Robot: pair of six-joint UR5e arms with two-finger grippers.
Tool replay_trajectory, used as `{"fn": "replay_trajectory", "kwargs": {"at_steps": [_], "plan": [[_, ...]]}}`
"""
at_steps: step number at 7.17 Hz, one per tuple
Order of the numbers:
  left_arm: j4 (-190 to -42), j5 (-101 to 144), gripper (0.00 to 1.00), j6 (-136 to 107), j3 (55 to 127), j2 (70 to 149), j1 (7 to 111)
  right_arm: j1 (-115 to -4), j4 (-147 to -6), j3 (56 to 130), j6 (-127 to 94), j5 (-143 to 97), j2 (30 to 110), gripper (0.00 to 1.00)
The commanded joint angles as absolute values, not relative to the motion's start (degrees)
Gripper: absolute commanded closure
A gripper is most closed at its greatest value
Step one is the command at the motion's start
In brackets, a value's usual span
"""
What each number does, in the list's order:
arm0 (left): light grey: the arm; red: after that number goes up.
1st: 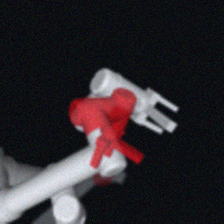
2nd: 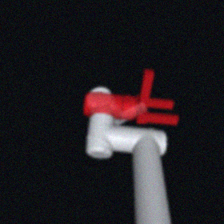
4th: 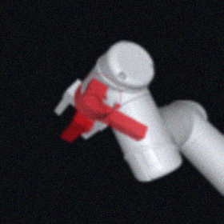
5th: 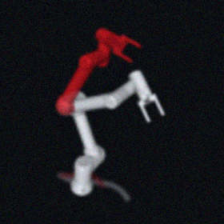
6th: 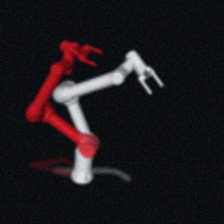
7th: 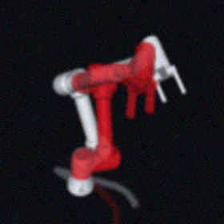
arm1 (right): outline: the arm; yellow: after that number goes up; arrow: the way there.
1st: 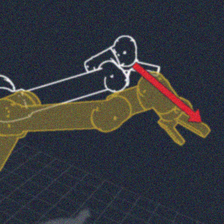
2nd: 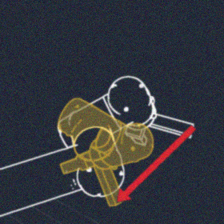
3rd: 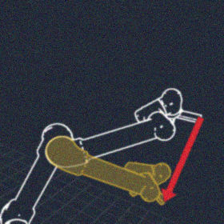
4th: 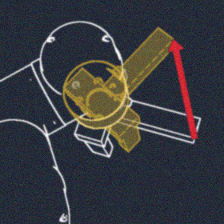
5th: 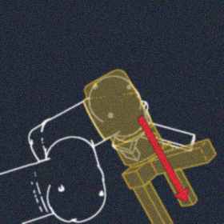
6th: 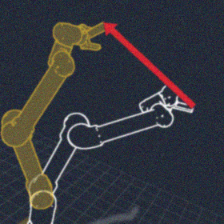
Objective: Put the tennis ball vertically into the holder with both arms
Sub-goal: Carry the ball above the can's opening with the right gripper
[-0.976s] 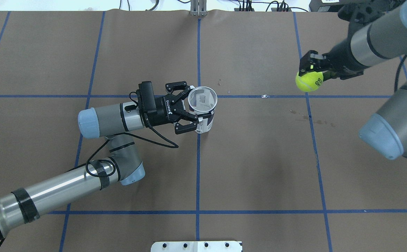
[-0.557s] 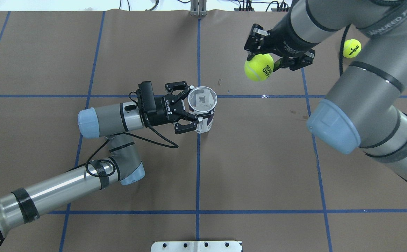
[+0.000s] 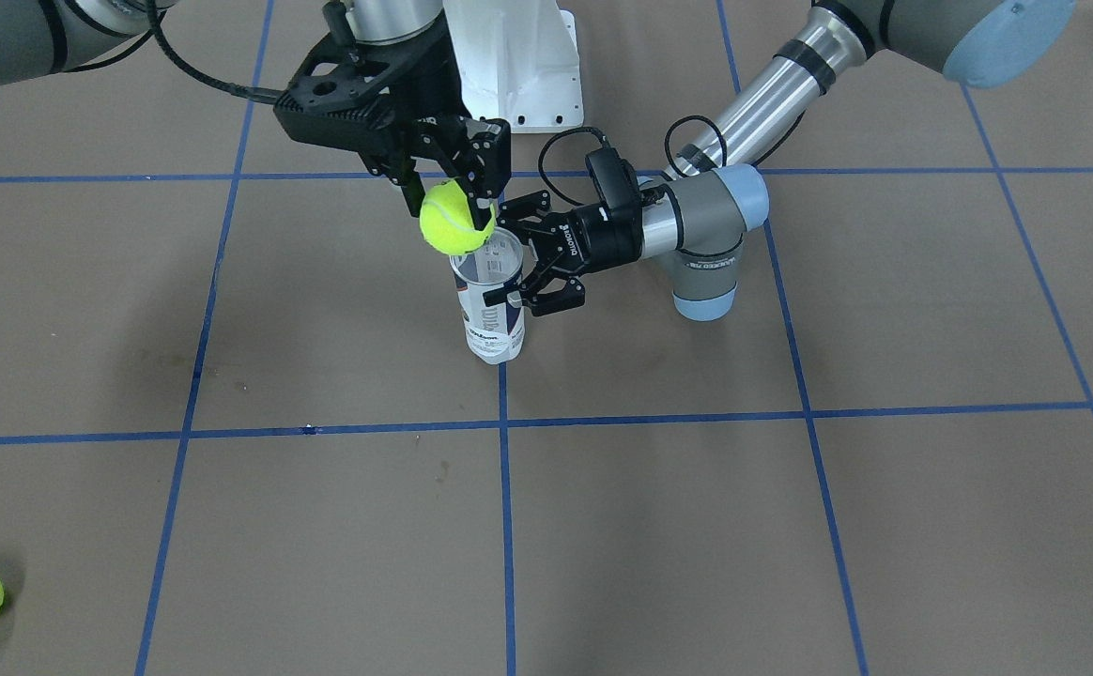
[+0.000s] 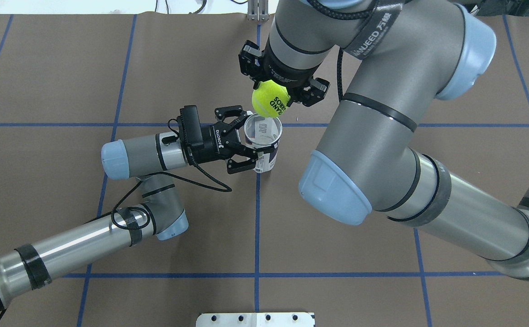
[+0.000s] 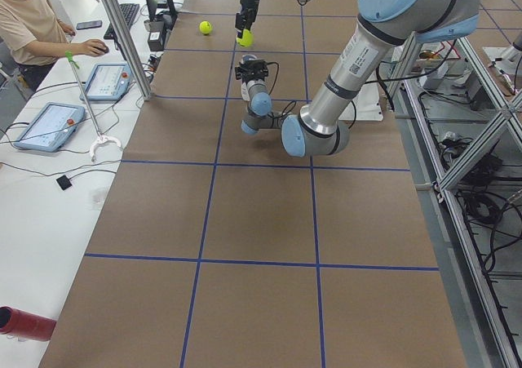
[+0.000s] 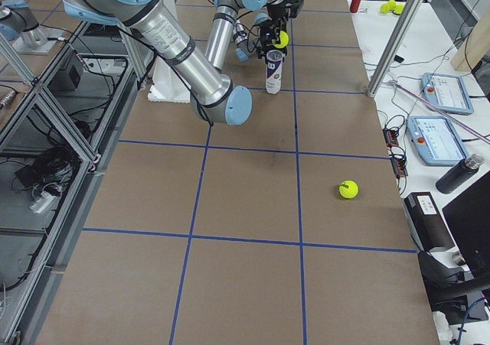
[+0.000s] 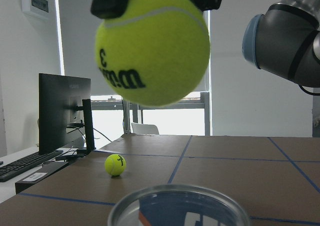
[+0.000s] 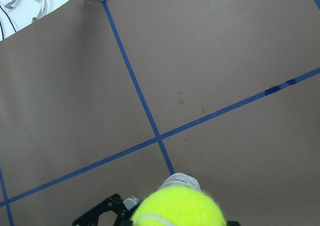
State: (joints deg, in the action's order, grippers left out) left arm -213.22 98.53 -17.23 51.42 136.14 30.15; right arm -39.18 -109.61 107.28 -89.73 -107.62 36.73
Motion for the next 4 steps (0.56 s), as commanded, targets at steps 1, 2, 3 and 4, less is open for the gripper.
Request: {"fn": "replay_trajectory", "kwargs": {"at_steps": [1, 2, 3, 4], "plan": [[-213.22, 98.53, 0.19, -17.23, 51.42, 136.14, 30.15, -37.36, -109.69, 106.79, -90.09, -105.56, 36.39, 0.99], [-213.22, 98.53, 0.19, -17.23, 51.42, 136.14, 30.15, -37.35, -109.77, 106.79, -90.09, -105.47, 36.65, 0.89], [-213.22, 98.53, 0.19, -17.23, 51.42, 136.23, 30.15, -37.27, -109.69, 106.79, -89.65, -104.69, 36.91, 0.38], [-213.22, 98.44, 0.19, -17.23, 51.42, 136.23, 30.15, -36.92, -109.69, 106.87, -89.3, -103.81, 36.74, 0.01]]}}
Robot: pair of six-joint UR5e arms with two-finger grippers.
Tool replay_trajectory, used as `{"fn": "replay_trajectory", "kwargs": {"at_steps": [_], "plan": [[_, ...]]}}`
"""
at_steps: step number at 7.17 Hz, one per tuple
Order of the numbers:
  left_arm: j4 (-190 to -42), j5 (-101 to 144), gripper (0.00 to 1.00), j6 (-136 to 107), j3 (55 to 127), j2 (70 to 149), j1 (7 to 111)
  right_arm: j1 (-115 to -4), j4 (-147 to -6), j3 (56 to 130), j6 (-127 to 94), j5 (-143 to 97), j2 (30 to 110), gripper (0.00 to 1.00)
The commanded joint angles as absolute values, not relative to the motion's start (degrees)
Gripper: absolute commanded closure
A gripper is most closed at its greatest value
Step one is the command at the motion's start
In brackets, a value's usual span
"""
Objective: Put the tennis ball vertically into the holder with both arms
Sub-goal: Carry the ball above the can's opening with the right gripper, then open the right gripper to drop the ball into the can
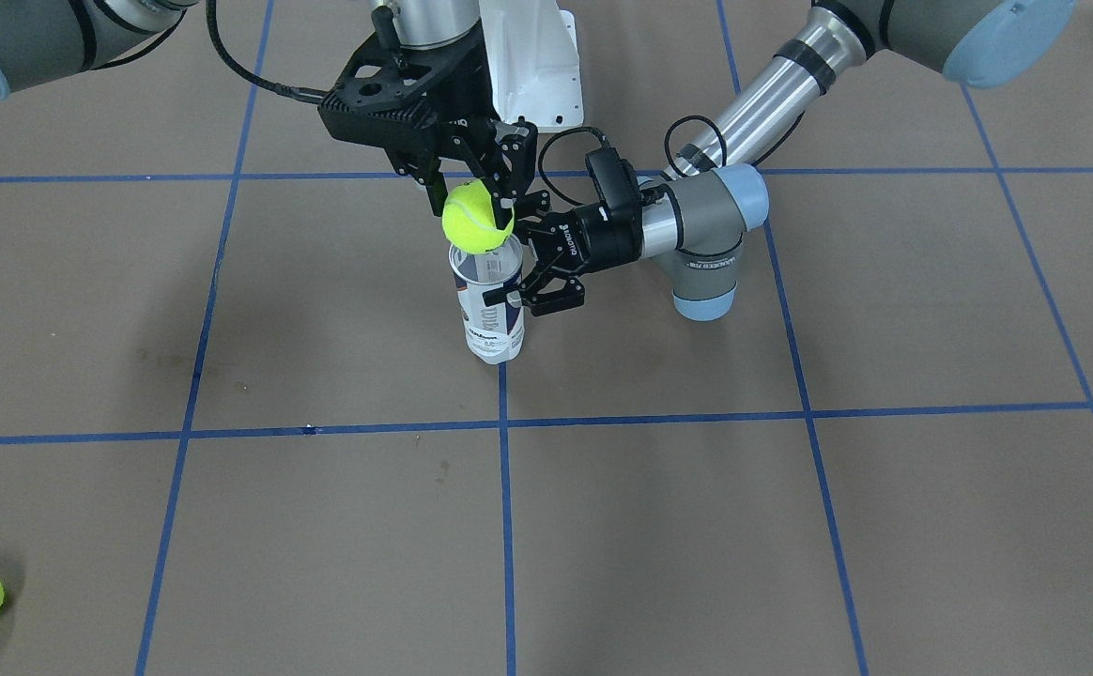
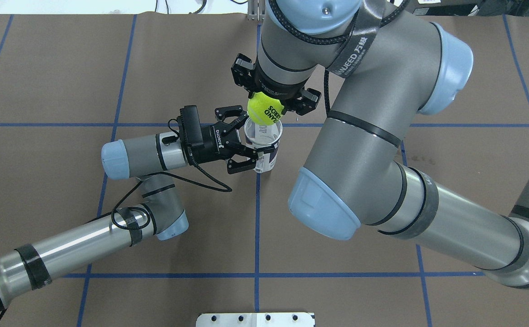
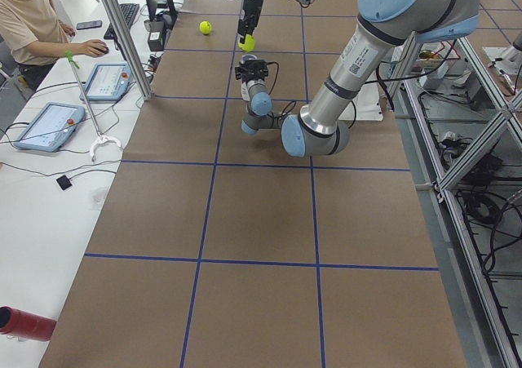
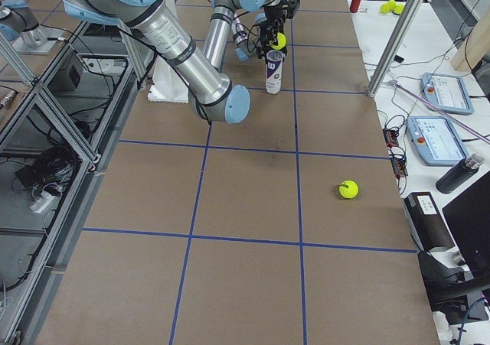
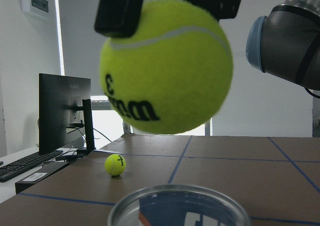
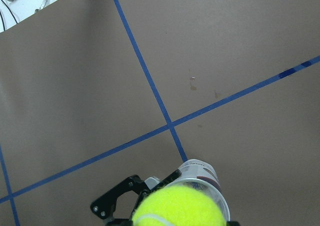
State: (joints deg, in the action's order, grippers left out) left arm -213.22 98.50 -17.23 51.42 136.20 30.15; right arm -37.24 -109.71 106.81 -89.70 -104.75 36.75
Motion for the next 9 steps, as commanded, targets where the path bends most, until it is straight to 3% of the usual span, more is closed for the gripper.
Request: {"fn": "replay_trajectory", "kwargs": {"at_steps": [1, 6, 9], "plan": [[-213.14, 97.74, 0.19, -17.23, 51.42, 136.14, 30.15, -36.83, -109.69, 106.87, -89.3, -103.89, 36.74, 0.01], [-213.13, 97.73, 0.19, -17.23, 51.42, 136.23, 30.15, -37.0, -110.47, 107.31, -87.47, -104.33, 36.65, 0.01], [-213.22, 96.52, 0.02, -17.4, 51.5, 136.23, 30.15, -37.79, -111.53, 107.31, -85.61, -104.33, 36.91, 0.01]]}}
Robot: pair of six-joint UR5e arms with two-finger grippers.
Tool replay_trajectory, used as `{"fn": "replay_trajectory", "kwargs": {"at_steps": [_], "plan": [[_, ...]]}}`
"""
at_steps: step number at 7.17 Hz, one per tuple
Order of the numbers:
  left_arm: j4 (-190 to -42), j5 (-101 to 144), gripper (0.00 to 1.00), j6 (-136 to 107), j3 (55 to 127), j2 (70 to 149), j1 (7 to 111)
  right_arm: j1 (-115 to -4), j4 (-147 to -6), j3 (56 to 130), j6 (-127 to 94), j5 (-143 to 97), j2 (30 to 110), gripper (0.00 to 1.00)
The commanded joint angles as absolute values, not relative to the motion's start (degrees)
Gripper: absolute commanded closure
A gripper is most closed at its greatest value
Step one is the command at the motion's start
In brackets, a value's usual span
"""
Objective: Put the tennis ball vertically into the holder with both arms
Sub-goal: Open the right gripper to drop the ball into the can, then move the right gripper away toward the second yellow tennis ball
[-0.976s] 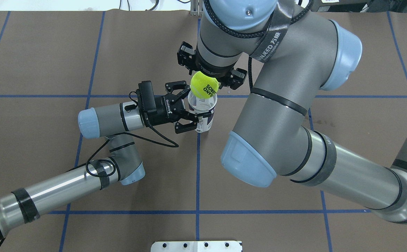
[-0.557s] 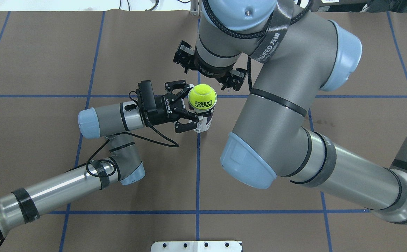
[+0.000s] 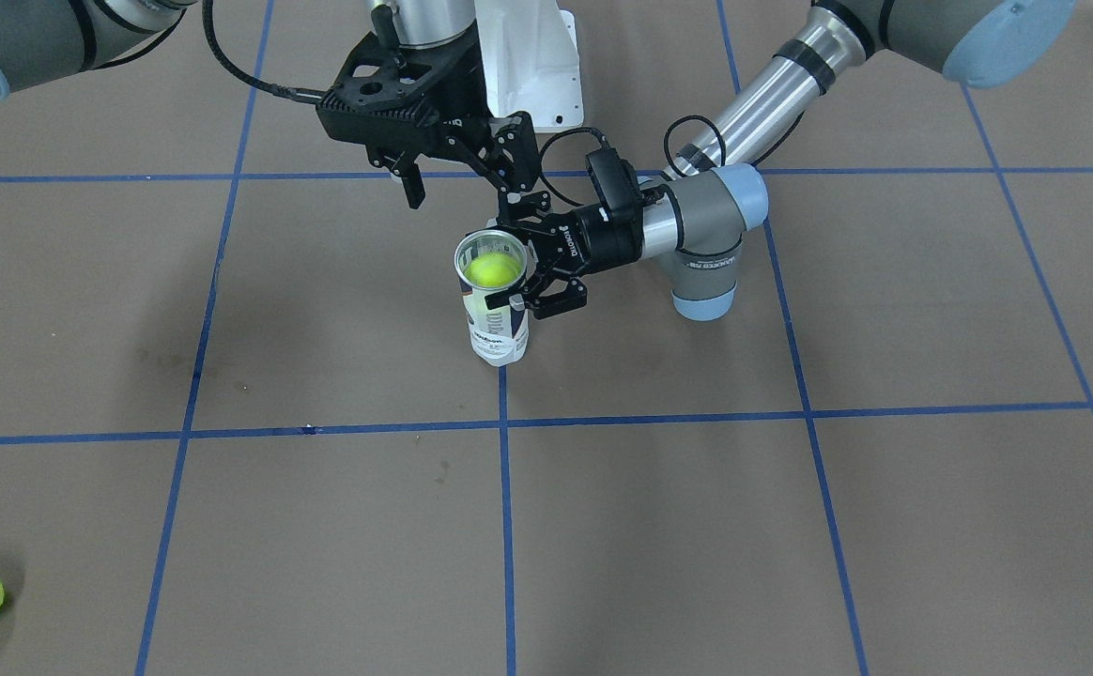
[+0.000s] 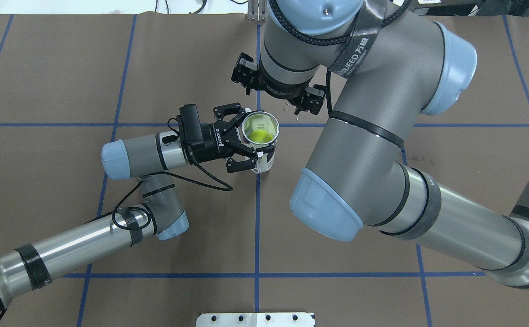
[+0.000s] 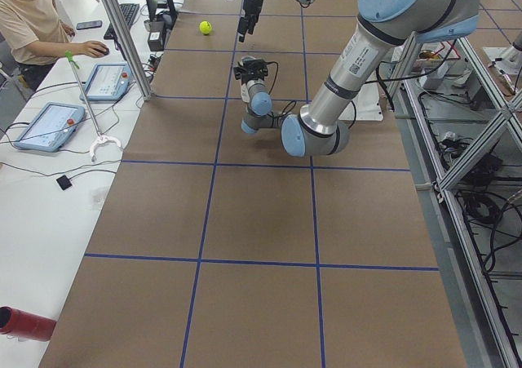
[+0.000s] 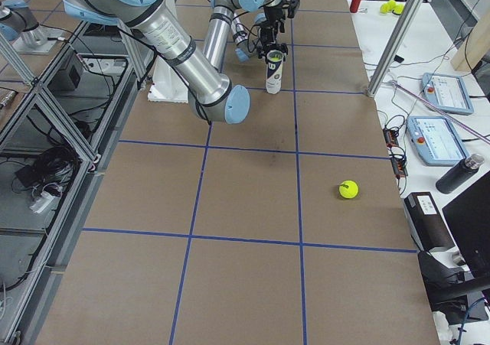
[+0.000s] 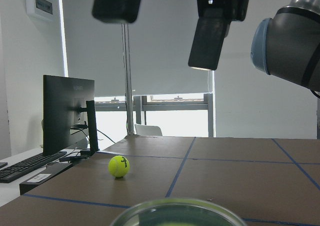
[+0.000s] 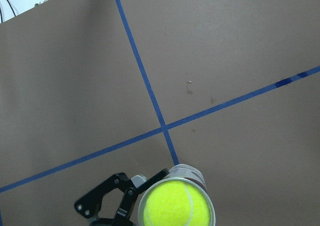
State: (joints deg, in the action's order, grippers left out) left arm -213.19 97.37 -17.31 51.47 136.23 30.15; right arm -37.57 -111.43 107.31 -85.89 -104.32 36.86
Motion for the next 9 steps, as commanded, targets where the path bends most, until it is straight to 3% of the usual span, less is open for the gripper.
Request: {"fn": "replay_trajectory", "kwargs": {"at_steps": [1, 4, 6, 8, 9], "plan": [[-213.22, 95.63, 0.01, -17.49, 51.5, 136.23, 30.15, -37.88, -111.53, 107.31, -85.61, -104.33, 36.83, 0.01], [-213.22, 95.62, 0.01, -17.49, 51.5, 136.23, 30.15, -46.1, -113.98, 109.93, -76.53, -111.84, 39.61, 0.01], [-213.31, 95.62, 0.01, -17.49, 51.5, 136.23, 30.15, -53.13, -113.3, 112.94, -59.6, -115.91, 49.52, 0.01], [-213.31, 95.62, 0.01, -17.4, 51.5, 136.23, 30.15, -62.18, -113.12, 111.02, -39.56, -120.74, 56.75, 0.01], [-213.31, 95.62, 0.01, -17.49, 51.5, 136.23, 30.15, -65.27, -108.85, 106.31, -33.46, -122.68, 58.78, 0.01]]}}
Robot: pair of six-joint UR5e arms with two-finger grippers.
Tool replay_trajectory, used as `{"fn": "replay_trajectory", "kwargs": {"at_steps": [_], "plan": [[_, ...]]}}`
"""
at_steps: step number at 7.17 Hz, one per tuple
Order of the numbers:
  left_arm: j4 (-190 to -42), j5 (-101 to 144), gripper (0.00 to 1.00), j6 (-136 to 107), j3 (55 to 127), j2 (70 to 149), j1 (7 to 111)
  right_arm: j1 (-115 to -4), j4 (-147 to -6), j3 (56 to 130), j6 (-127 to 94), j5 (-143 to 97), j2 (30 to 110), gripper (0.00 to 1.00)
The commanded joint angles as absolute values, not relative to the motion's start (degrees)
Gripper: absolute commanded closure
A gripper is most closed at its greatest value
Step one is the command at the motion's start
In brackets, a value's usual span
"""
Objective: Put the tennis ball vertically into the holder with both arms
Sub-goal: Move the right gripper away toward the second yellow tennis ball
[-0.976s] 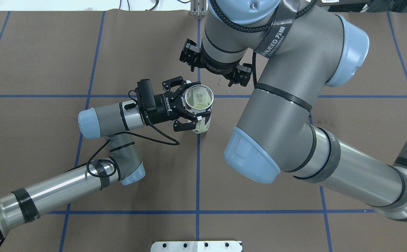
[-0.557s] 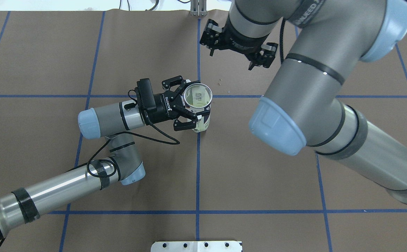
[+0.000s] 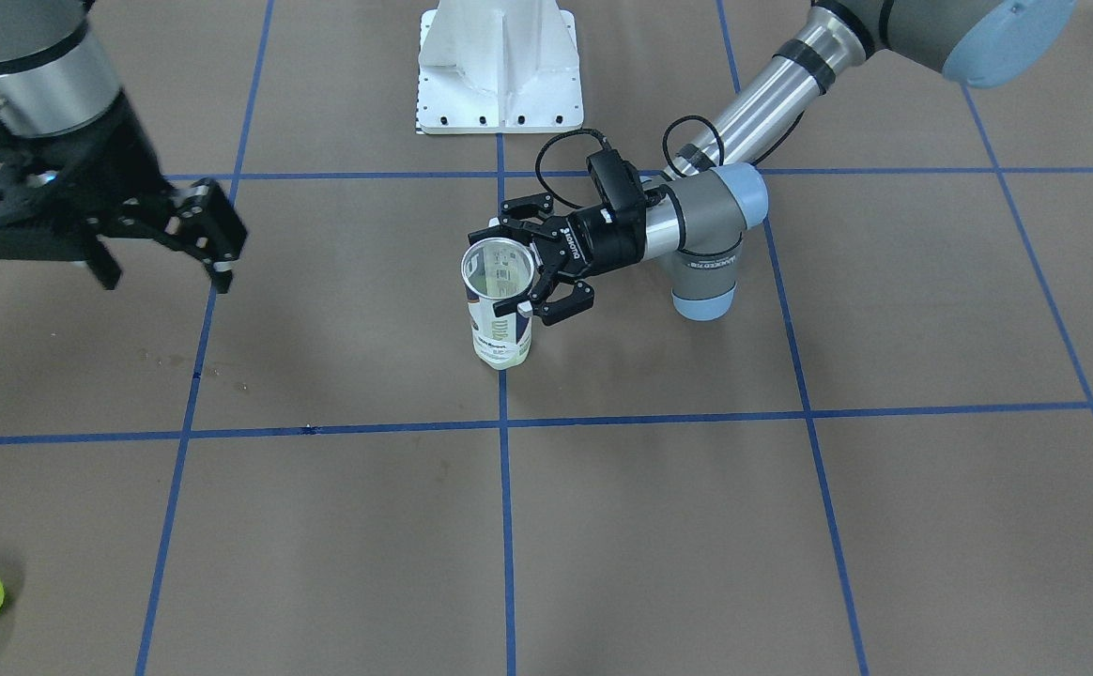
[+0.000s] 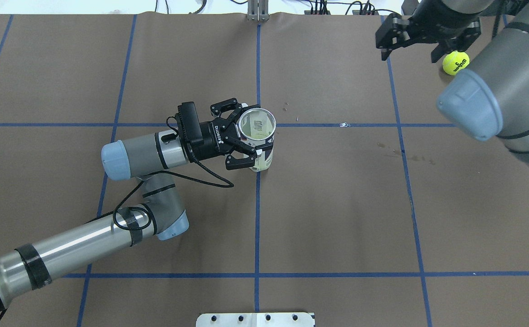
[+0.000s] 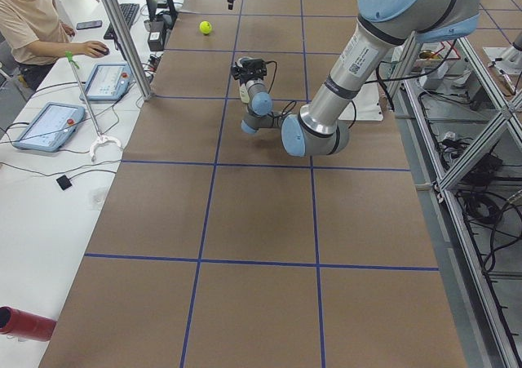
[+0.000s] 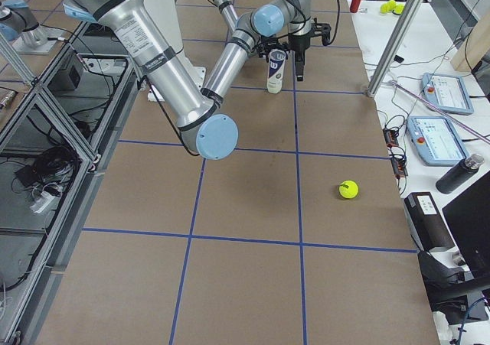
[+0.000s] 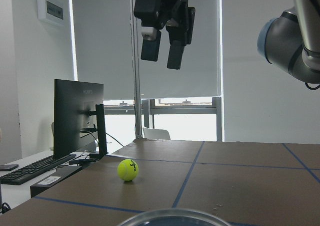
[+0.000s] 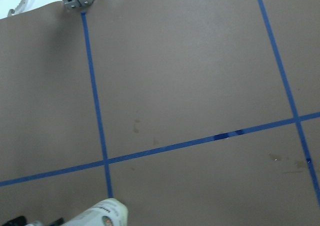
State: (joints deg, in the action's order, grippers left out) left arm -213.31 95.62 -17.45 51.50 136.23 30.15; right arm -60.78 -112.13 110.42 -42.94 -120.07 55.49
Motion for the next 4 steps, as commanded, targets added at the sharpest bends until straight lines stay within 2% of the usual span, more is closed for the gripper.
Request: {"fn": "replay_trajectory", "kwargs": {"at_steps": [1, 2, 3, 4], "plan": [[-213.4, 95.62, 0.01, -17.49, 51.5, 136.14, 30.15, -67.39, -94.28, 99.3, -31.31, -124.17, 63.93, 0.01], [-213.4, 95.62, 0.01, -17.49, 51.5, 136.14, 30.15, -69.59, -79.78, 88.35, -28.68, -125.23, 65.38, 0.01], [-213.4, 95.62, 0.01, -17.4, 51.59, 136.14, 30.15, -72.05, -72.06, 77.54, -24.22, -125.33, 64.78, 0.01], [-213.4, 95.62, 0.01, -17.4, 51.59, 136.14, 30.15, -73.72, -70.5, 71.08, -21.3, -125.25, 62.17, 0.01]]}}
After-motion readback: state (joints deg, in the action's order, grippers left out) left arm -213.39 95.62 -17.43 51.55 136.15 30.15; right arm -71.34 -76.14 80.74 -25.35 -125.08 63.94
